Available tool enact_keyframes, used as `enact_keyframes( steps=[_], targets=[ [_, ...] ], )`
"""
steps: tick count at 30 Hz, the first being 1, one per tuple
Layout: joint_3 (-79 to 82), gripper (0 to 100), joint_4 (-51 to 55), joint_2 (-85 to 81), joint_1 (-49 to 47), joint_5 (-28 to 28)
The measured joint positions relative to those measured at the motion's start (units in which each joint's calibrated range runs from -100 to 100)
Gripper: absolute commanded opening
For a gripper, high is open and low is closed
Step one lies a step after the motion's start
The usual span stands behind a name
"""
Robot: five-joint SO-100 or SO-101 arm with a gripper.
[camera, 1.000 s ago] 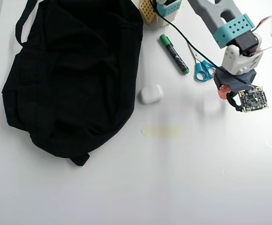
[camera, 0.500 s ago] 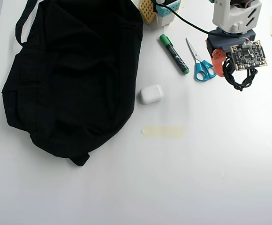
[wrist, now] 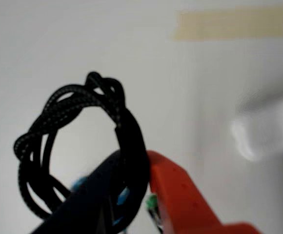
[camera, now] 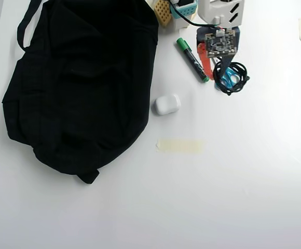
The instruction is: Put the usbc cable into the black bag
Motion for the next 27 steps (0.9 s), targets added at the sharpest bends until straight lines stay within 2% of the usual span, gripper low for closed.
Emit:
enact_keyframes(
  steps=[5,12,22,27],
  targets=[
    [6.7,2,-0.5,-9.1,8.1,1.6],
    [8.3,2,0.6,-17.5,21.4,5.5],
    [8.3,2,0.9,-21.4,40.5,5.9],
    [11.9,2,-4.4,-21.3,50.4,5.7]
  ],
)
